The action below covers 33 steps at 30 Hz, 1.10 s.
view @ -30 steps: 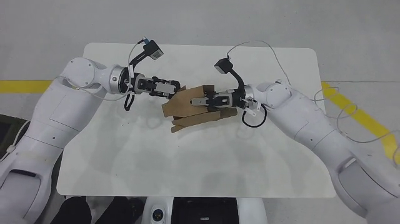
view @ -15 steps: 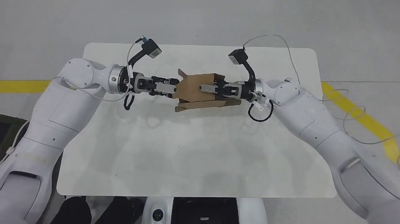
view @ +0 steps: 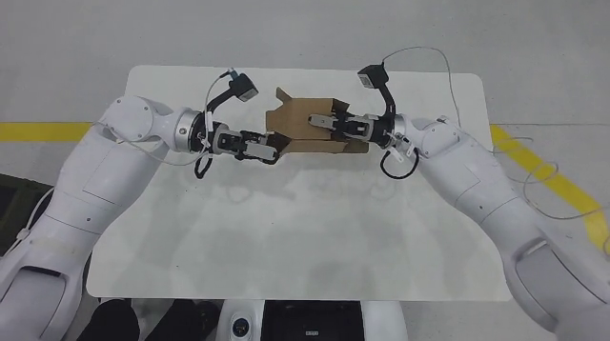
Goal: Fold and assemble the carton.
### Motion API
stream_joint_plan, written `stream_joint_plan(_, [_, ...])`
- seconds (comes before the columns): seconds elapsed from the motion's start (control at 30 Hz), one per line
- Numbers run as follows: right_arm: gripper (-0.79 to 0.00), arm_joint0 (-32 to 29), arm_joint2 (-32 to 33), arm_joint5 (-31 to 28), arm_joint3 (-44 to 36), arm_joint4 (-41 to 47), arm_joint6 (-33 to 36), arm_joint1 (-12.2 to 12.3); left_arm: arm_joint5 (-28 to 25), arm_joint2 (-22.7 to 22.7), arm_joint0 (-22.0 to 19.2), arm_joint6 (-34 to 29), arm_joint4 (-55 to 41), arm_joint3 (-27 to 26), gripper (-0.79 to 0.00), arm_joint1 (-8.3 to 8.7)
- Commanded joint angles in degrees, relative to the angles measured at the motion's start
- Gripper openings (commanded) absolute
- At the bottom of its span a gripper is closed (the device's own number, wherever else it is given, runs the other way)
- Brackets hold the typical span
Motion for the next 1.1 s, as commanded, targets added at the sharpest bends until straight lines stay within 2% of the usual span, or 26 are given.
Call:
stream_joint_plan(0.0, [-0.785,0.09,0.31,-0.47,0.52,-0.44,-0.47,-0.34,0.2,-0.07,0.22,-0.19,0.02,-0.34,0.0,-0.03])
stream_joint_plan(0.53, [-0.785,-0.2,1.6,-0.97,1.23,-2.34,-0.97,-3.03,0.85,-0.74,1.11,-0.84,0.22,-2.02,0.0,-0.38])
stream_joint_plan(1.07, [-0.785,-1.42,2.66,1.35,-0.54,-1.84,1.36,-3.56,1.01,-1.79,1.09,-1.0,0.81,-1.01,0.0,-0.65])
